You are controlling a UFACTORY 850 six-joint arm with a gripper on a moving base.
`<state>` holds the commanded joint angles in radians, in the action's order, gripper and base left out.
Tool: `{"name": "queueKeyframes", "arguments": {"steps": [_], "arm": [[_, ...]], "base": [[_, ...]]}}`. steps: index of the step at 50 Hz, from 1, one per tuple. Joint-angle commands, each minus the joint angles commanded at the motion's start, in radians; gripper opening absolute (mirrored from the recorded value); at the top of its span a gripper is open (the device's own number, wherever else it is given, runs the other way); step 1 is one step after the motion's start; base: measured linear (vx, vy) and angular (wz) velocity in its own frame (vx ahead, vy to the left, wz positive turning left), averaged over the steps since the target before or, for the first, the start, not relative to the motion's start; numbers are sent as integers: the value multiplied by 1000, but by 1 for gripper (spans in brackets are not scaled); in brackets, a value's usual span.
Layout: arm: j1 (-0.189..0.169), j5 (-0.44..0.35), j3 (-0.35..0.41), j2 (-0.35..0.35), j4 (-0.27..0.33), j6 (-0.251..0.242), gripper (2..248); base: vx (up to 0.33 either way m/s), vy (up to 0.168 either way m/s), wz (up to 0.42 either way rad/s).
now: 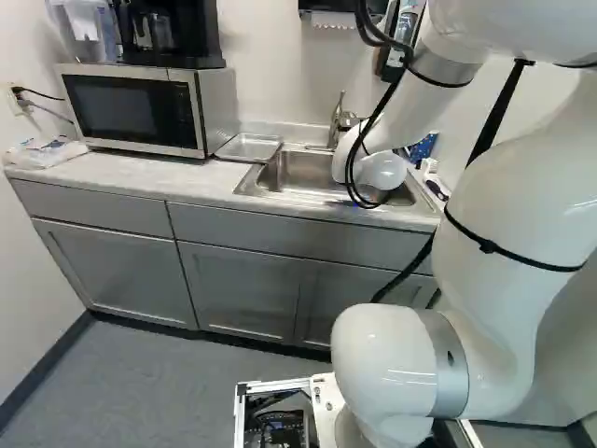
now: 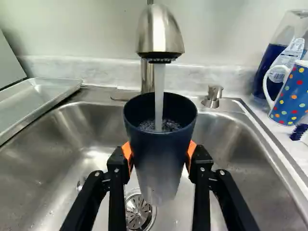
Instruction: Rinse the cup and place it in the tray
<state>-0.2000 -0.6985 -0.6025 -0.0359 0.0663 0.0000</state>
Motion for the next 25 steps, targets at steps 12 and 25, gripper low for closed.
{"name": "queueKeyframes", "arguments": {"steps": [12, 25], "arm": [[0, 0, 0, 0, 0, 0, 124], [0, 0, 0, 0, 0, 0, 124]], "base": [[0, 0, 0], [0, 0, 0]]}}
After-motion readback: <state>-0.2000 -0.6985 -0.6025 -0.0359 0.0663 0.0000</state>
